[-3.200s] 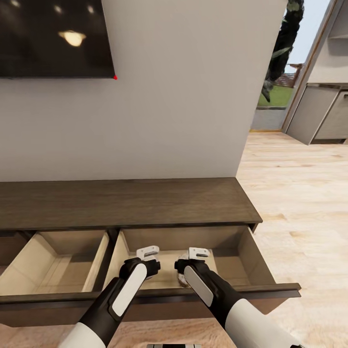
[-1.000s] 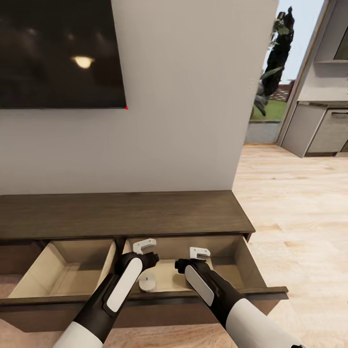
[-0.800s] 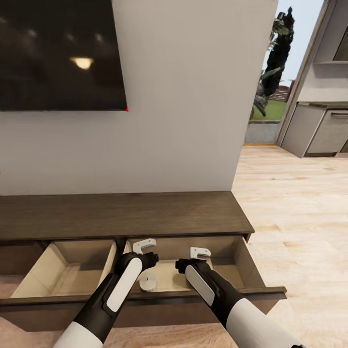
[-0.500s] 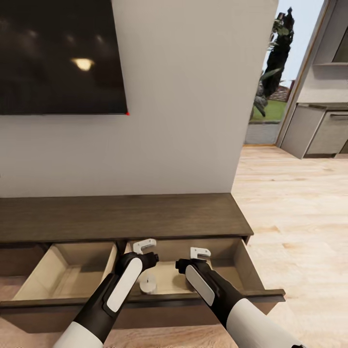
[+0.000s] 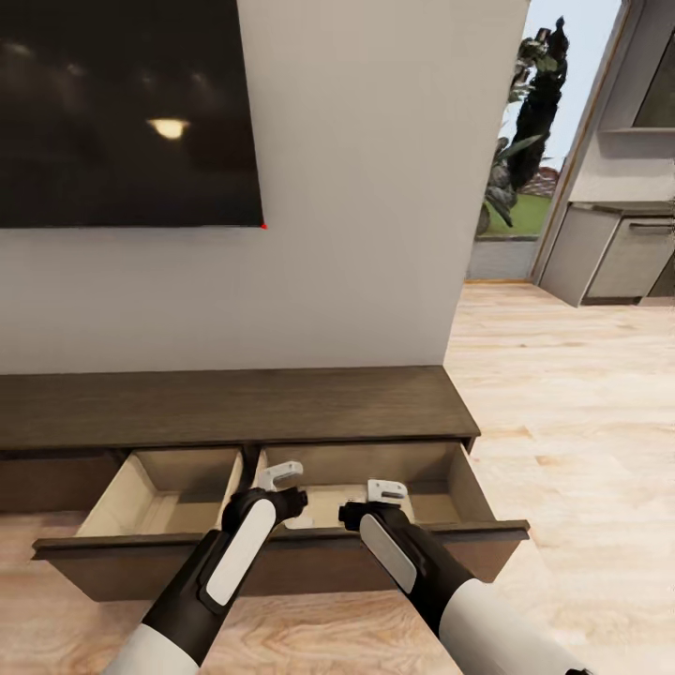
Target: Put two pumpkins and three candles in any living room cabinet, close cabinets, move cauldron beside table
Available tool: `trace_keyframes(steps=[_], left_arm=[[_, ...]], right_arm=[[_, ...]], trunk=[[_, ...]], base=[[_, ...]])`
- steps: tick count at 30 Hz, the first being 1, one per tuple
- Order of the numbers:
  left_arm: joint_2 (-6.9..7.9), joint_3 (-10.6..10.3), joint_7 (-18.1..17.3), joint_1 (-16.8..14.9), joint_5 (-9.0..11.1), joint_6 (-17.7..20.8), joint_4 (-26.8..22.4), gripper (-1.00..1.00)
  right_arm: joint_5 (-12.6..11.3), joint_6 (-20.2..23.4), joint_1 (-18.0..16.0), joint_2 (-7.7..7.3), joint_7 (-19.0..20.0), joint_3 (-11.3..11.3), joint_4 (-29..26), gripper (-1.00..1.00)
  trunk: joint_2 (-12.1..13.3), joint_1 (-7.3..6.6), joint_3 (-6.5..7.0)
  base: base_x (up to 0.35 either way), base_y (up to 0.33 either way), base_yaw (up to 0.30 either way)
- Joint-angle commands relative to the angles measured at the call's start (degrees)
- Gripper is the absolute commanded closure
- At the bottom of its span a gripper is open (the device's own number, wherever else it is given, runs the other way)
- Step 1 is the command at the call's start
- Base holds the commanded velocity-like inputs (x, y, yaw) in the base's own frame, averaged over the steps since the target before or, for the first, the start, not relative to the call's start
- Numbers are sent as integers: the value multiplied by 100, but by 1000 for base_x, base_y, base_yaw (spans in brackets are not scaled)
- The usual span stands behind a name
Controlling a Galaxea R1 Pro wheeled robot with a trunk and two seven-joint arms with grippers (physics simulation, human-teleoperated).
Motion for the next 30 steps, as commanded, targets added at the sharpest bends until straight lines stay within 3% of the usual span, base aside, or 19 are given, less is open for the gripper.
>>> trace_keyframes(steps=[1, 9, 16, 21, 24, 26, 30], left_arm=[[2, -10, 62, -1, 63, 21, -106, -100], [18, 1, 58, 44, 63, 470, -380, -100], [64, -1, 59, 73, 66, 781, -318, -100], [148, 13, 57, 112, 64, 804, -92, -100], [279, 23, 31, 164, 66, 765, 309, -100], [318, 32, -4, 179, 74, 669, 848, -100], [344, 34, -239, 187, 73, -67, 1891, -100]], right_arm=[[-42, 50, -7, -6, -66, 20, -21, -100], [-48, 720, -7, -8, -103, 4, -81, -100], [-54, 761, 6, -9, -101, 10, -78, -100], [-66, 694, 21, -9, -77, 19, -49, -100], [-64, 661, 58, -9, -67, 20, -41, -100], [-61, 472, 78, -9, -19, 20, -20, -100], [-57, -82, 115, -15, 140, 29, 49, -100]], trunk=[[39, -27, 13], [360, -203, 157], [640, -356, 282], [841, -466, 372], [961, -532, 426], [1041, -576, 462], [1202, -664, 534]], base=[[-334, 73, 0], [-334, 74, 0], [-333, 78, 0], [-333, 80, 0], [-333, 81, 0], [-333, 83, 0], [-333, 84, 0]])
